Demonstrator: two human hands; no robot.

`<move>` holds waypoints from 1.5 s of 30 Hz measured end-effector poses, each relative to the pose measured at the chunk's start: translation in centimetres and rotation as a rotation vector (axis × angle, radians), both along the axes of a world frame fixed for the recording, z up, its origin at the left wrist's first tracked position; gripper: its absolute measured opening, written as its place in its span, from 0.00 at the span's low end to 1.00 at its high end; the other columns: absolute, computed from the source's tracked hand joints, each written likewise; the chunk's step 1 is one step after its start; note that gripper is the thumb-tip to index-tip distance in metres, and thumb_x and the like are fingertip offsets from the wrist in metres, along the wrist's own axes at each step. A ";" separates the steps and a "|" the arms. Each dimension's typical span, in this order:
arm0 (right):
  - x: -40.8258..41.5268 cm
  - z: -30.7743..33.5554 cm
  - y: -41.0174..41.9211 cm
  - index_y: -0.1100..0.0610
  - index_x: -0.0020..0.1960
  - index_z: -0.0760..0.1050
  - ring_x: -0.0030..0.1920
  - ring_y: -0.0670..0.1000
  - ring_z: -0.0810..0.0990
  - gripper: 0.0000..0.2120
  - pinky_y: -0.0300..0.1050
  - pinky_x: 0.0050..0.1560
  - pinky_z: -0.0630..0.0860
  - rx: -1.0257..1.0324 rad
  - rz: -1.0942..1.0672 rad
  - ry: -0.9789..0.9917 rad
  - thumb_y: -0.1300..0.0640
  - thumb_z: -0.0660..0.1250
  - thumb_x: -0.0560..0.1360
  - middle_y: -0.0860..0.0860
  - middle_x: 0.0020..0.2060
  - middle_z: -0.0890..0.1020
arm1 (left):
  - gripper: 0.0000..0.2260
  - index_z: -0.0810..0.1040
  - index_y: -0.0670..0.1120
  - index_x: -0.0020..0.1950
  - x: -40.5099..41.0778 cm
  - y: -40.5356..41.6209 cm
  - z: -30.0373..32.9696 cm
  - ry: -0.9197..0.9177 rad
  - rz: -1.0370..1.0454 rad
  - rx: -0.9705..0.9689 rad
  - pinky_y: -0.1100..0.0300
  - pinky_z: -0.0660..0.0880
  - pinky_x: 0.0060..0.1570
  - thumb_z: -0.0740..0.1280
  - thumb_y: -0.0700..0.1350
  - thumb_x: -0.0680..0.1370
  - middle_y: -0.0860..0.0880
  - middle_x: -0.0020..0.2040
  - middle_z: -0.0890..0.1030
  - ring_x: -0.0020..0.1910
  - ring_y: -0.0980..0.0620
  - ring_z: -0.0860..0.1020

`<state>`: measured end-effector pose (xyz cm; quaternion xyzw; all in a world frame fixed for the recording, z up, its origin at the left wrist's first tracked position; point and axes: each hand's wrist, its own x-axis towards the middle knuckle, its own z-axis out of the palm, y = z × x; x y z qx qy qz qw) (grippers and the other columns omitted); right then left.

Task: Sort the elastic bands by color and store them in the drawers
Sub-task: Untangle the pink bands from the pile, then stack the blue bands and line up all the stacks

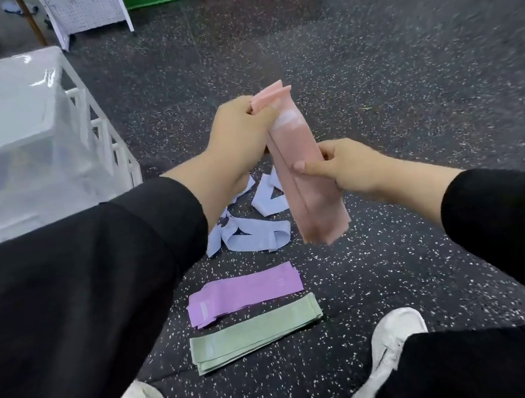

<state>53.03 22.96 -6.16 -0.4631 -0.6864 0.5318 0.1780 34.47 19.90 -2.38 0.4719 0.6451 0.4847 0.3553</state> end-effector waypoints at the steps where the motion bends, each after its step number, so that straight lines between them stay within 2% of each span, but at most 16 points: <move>1: 0.9 -1.5 -0.4 0.51 0.57 0.82 0.45 0.45 0.84 0.13 0.42 0.40 0.75 -0.007 -0.020 -0.014 0.45 0.71 0.77 0.44 0.48 0.87 | 0.10 0.78 0.39 0.44 0.7 0.3 -1.2 0.004 -0.014 -0.020 0.55 0.69 0.34 0.67 0.45 0.80 0.45 0.37 0.74 0.34 0.49 0.71; 4: 3.9 -6.1 -1.4 0.50 0.53 0.83 0.41 0.44 0.81 0.10 0.42 0.43 0.71 -0.082 -0.089 -0.023 0.46 0.71 0.76 0.45 0.46 0.87 | 0.10 0.75 0.42 0.42 2.8 1.0 -4.7 -0.012 -0.057 -0.085 0.55 0.68 0.36 0.67 0.45 0.80 0.46 0.35 0.71 0.35 0.50 0.68; 7: 5.9 -9.4 -1.8 0.51 0.52 0.83 0.43 0.50 0.78 0.17 0.50 0.48 0.69 -0.167 -0.129 -0.028 0.43 0.73 0.68 0.53 0.46 0.86 | 0.10 0.75 0.39 0.43 4.7 1.6 -8.1 -0.034 -0.071 -0.153 0.55 0.69 0.39 0.67 0.45 0.80 0.47 0.35 0.70 0.36 0.50 0.68; 10: 6.5 -10.8 -1.6 0.58 0.53 0.80 0.38 0.50 0.74 0.16 0.47 0.42 0.68 -0.210 -0.158 -0.057 0.47 0.72 0.72 0.53 0.40 0.81 | 0.13 0.76 0.35 0.48 5.9 2.6 -10.9 -0.051 -0.066 -0.198 0.56 0.71 0.36 0.66 0.46 0.80 0.45 0.38 0.72 0.35 0.51 0.69; 13: 7.0 -13.0 -1.0 0.62 0.52 0.78 0.28 0.44 0.73 0.09 0.39 0.30 0.68 -0.296 -0.189 -0.064 0.56 0.68 0.79 0.48 0.32 0.79 | 0.10 0.78 0.39 0.45 6.7 3.7 -12.8 -0.062 -0.088 -0.243 0.61 0.61 0.28 0.65 0.43 0.82 0.49 0.38 0.72 0.28 0.54 0.64; 14: 7.2 -13.9 -1.0 0.60 0.52 0.78 0.29 0.43 0.76 0.06 0.39 0.31 0.72 -0.357 -0.196 -0.037 0.57 0.67 0.80 0.46 0.32 0.81 | 0.11 0.77 0.44 0.40 6.8 4.1 -13.5 -0.063 -0.098 -0.258 0.62 0.59 0.26 0.64 0.43 0.82 0.52 0.36 0.73 0.26 0.55 0.63; 16: 7.4 -15.5 -1.0 0.58 0.56 0.79 0.40 0.48 0.85 0.07 0.47 0.42 0.81 -0.490 -0.203 0.030 0.57 0.67 0.81 0.50 0.42 0.87 | 0.11 0.75 0.46 0.39 7.2 4.9 -15.0 -0.035 -0.112 -0.299 0.63 0.59 0.24 0.65 0.44 0.82 0.54 0.30 0.71 0.27 0.56 0.62; 19: 8.0 -17.8 -0.8 0.59 0.57 0.80 0.48 0.53 0.86 0.07 0.49 0.47 0.81 -0.583 -0.255 0.063 0.57 0.67 0.81 0.54 0.49 0.87 | 0.04 0.77 0.47 0.48 7.7 6.4 -17.8 -0.048 -0.135 -0.367 0.61 0.62 0.31 0.66 0.46 0.81 0.48 0.34 0.66 0.33 0.50 0.64; 22: 8.4 -20.7 -0.1 0.57 0.62 0.79 0.54 0.56 0.85 0.14 0.58 0.58 0.80 -0.621 -0.270 -0.041 0.51 0.69 0.79 0.53 0.53 0.86 | 0.08 0.78 0.44 0.51 7.7 7.8 -20.8 -0.057 -0.153 -0.480 0.52 0.73 0.40 0.67 0.48 0.80 0.47 0.40 0.73 0.40 0.47 0.72; 24: 8.5 -22.9 0.6 0.56 0.69 0.75 0.56 0.56 0.84 0.23 0.58 0.61 0.79 -0.566 -0.288 -0.246 0.48 0.69 0.76 0.53 0.57 0.84 | 0.10 0.77 0.48 0.57 7.4 8.5 -22.2 -0.016 -0.191 -0.570 0.54 0.75 0.51 0.68 0.52 0.81 0.50 0.50 0.76 0.47 0.48 0.77; 25: 8.5 -23.8 1.1 0.57 0.72 0.71 0.58 0.56 0.82 0.26 0.55 0.63 0.78 -0.489 -0.291 -0.379 0.48 0.69 0.77 0.54 0.60 0.82 | 0.13 0.75 0.48 0.61 7.1 8.6 -22.5 0.066 -0.231 -0.598 0.58 0.70 0.50 0.67 0.54 0.82 0.51 0.52 0.77 0.49 0.49 0.77; 27: 8.1 -25.0 1.7 0.58 0.75 0.67 0.64 0.57 0.78 0.26 0.50 0.65 0.74 -0.305 -0.258 -0.612 0.50 0.65 0.81 0.56 0.66 0.78 | 0.21 0.71 0.42 0.70 6.0 8.7 -23.8 0.257 -0.266 -0.618 0.58 0.68 0.51 0.65 0.54 0.83 0.46 0.57 0.79 0.56 0.45 0.77; 28: 7.6 -25.2 1.9 0.57 0.75 0.67 0.66 0.57 0.76 0.24 0.49 0.65 0.73 -0.256 -0.251 -0.639 0.51 0.63 0.81 0.55 0.68 0.77 | 0.23 0.69 0.40 0.72 5.4 8.6 -24.5 0.305 -0.261 -0.629 0.57 0.68 0.53 0.64 0.53 0.83 0.43 0.61 0.79 0.61 0.42 0.77; 33: 4.8 -25.8 2.9 0.53 0.75 0.67 0.66 0.55 0.76 0.21 0.49 0.65 0.73 -0.145 -0.081 -0.644 0.51 0.59 0.83 0.52 0.69 0.76 | 0.23 0.68 0.42 0.76 2.9 7.3 -26.9 0.364 -0.253 -0.653 0.54 0.70 0.64 0.63 0.52 0.84 0.41 0.70 0.76 0.68 0.41 0.74; 41: -1.5 -25.7 5.8 0.53 0.74 0.70 0.67 0.56 0.75 0.20 0.49 0.66 0.71 0.042 0.089 -0.560 0.52 0.61 0.83 0.52 0.69 0.76 | 0.22 0.68 0.46 0.77 -1.4 4.6 -28.3 0.566 -0.345 -0.690 0.54 0.72 0.60 0.59 0.54 0.85 0.43 0.72 0.74 0.68 0.43 0.74; 45: -4.5 -26.7 7.3 0.52 0.74 0.70 0.65 0.55 0.76 0.20 0.46 0.62 0.72 0.071 0.173 -0.555 0.52 0.60 0.82 0.51 0.68 0.76 | 0.20 0.71 0.46 0.73 -4.0 2.9 -29.3 0.694 -0.388 -0.693 0.53 0.73 0.56 0.58 0.54 0.85 0.43 0.66 0.76 0.64 0.42 0.75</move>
